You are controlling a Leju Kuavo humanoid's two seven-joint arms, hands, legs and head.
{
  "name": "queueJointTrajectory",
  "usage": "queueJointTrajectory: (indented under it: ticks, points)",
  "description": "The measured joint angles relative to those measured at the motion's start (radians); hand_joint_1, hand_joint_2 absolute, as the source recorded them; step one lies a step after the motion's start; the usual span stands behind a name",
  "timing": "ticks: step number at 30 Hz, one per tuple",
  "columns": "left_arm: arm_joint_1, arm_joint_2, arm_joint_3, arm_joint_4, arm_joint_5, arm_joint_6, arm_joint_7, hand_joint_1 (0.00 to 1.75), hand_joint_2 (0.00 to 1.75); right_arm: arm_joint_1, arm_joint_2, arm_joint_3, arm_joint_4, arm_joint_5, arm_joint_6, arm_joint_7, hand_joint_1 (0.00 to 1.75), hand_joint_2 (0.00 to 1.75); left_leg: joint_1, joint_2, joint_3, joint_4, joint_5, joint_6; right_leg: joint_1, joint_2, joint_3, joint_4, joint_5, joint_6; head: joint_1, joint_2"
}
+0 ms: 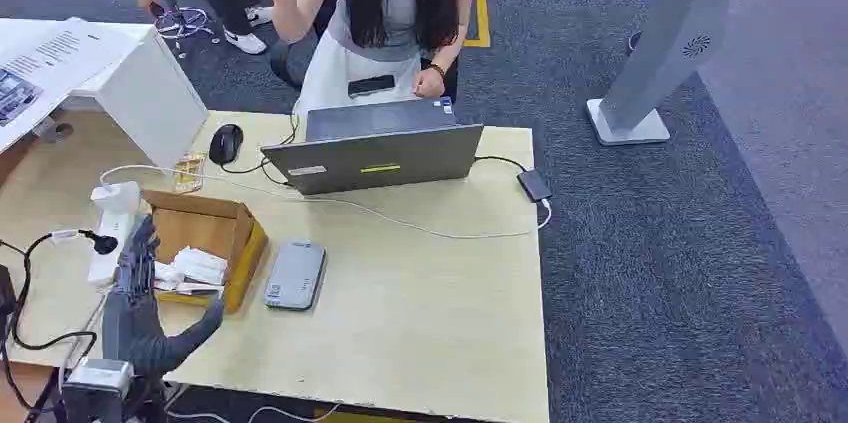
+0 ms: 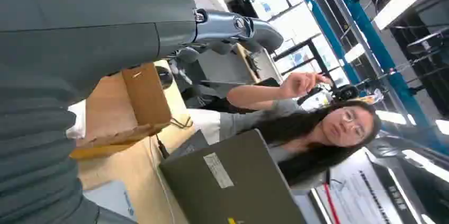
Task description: Pass the card to the sensor for recognition and then transmit it.
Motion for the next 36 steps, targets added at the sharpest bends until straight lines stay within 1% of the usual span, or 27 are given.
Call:
queueJointTrajectory:
  ticks: [6,20,31,32,36]
  points:
    - [-0.106,0.036,-0.061,0.074,-0.126,0.101,0.069,0.00,1.75,-0.005,0.001,0.031,0.001,0.011,0.005,0.016,0.00,0.00,0.000,0.000,0.000,0.000,0.000,0.000,0.000,0.000,0.000,0.000,0.000,0.000,0.000,0.000]
    - [-0.354,0.110,-0.189,0.287,-0.414,0.332,0.233,0.00,1.75,-0.018,0.003,0.107,0.002,0.032,0.020,0.052,0.00,0.00,0.000,0.000,0.000,0.001,0.001,-0.001,0.000,0.000,0.000,0.000,0.001,-0.001,0.000,0.000]
    - [-0.539,0.152,-0.290,0.470,-0.642,0.500,0.368,0.00,1.75,-0.029,0.004,0.168,0.002,0.045,0.036,0.078,0.00,0.00,0.000,0.000,0.000,0.001,0.001,-0.001,0.000,0.001,0.000,0.001,0.001,-0.001,0.000,0.000]
    - [-0.556,0.155,-0.298,0.490,-0.664,0.515,0.382,0.00,1.75,-0.029,0.004,0.172,0.002,0.047,0.036,0.080,0.00,1.75,0.000,0.000,0.000,0.001,0.001,-0.001,0.000,0.001,0.000,0.001,0.001,-0.001,0.000,0.000]
    - [-0.617,0.167,-0.330,0.564,-0.748,0.572,0.433,0.00,1.75,-0.031,0.005,0.187,0.002,0.050,0.040,0.090,0.00,1.75,0.000,0.001,0.000,0.001,0.001,-0.001,0.000,0.002,-0.001,0.001,0.001,-0.001,0.000,0.000]
